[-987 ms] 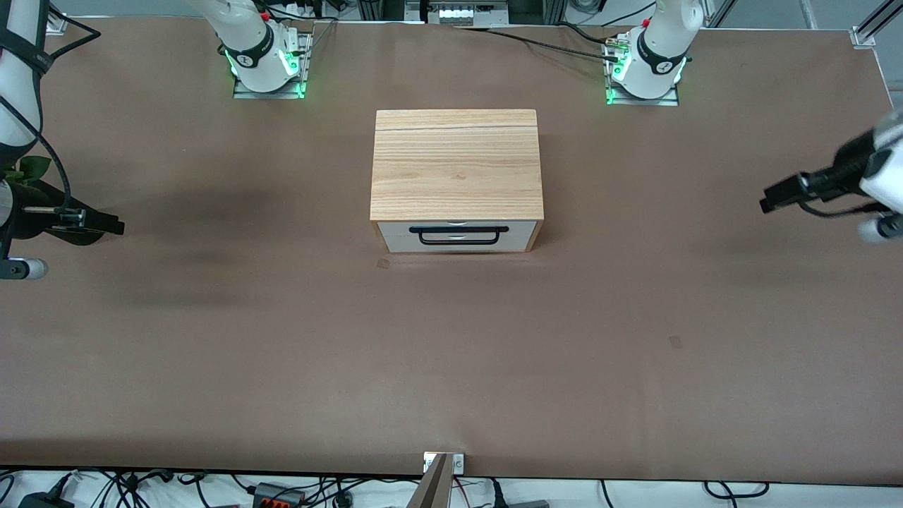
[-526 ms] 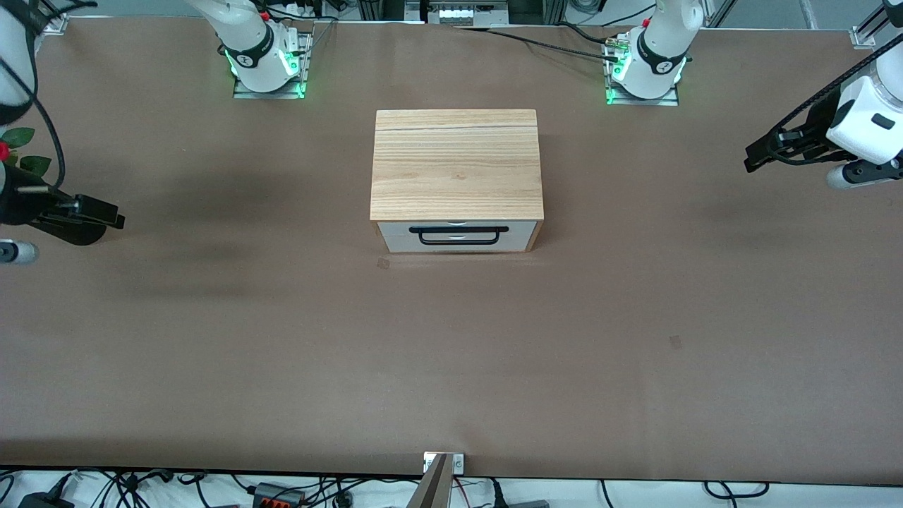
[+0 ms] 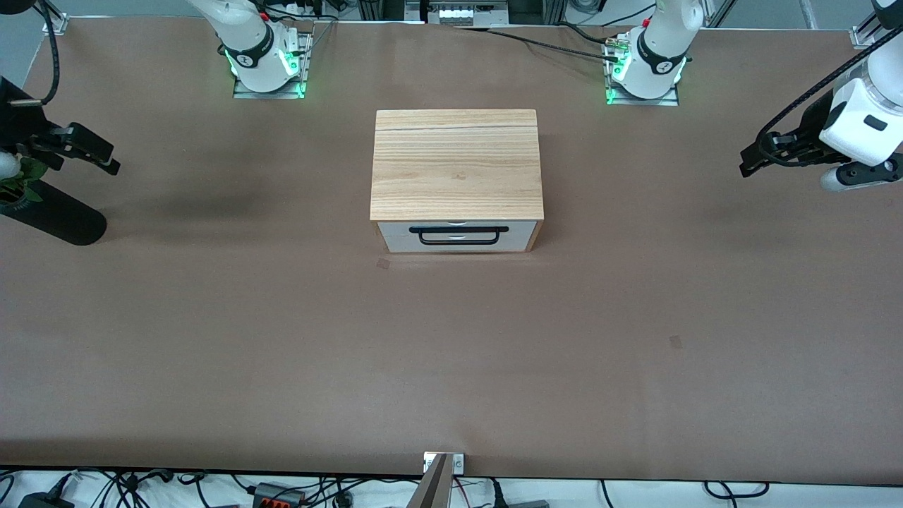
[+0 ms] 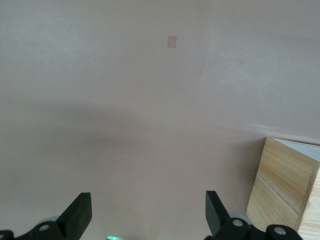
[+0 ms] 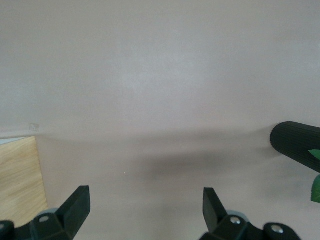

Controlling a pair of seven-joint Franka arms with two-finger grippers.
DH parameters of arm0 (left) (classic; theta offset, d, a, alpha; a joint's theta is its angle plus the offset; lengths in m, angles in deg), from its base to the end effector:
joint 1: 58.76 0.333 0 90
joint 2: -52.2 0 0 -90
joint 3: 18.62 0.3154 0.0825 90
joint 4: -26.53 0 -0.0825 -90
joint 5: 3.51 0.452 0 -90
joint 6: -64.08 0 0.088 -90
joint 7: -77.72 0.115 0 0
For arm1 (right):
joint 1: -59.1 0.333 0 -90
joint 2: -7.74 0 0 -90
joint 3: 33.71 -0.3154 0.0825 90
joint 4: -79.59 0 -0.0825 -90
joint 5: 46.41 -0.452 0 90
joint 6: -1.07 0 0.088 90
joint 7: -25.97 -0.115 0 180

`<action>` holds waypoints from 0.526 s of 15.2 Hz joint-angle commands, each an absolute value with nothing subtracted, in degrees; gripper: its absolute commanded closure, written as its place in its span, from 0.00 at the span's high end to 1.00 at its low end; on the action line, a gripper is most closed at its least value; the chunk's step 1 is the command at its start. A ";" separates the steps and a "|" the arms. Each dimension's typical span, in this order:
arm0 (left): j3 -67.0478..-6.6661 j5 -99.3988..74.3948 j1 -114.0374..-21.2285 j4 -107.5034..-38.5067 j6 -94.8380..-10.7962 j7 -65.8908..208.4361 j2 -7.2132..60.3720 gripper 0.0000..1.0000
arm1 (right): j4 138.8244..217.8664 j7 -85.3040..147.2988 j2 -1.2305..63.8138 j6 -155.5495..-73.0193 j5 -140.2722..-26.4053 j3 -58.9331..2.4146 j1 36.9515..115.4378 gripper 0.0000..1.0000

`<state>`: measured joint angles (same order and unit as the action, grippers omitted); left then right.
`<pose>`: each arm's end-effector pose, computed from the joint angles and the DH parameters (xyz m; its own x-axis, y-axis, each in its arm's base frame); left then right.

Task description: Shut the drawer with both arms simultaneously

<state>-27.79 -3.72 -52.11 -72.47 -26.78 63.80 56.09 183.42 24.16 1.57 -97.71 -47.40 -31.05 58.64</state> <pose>0.5972 -0.0291 0.5734 0.9774 0.1990 -0.0710 0.1977 -0.9800 -0.0250 0.5965 -0.0318 0.5636 0.9959 -0.0884 0.0187 -0.0879 -0.9959 -0.0227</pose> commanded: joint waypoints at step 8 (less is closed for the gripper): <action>-28.02 -3.33 -51.55 -72.43 -26.71 63.57 55.81 1.00 | 177.14 23.68 7.13 -94.38 -46.58 -32.04 58.22 1.00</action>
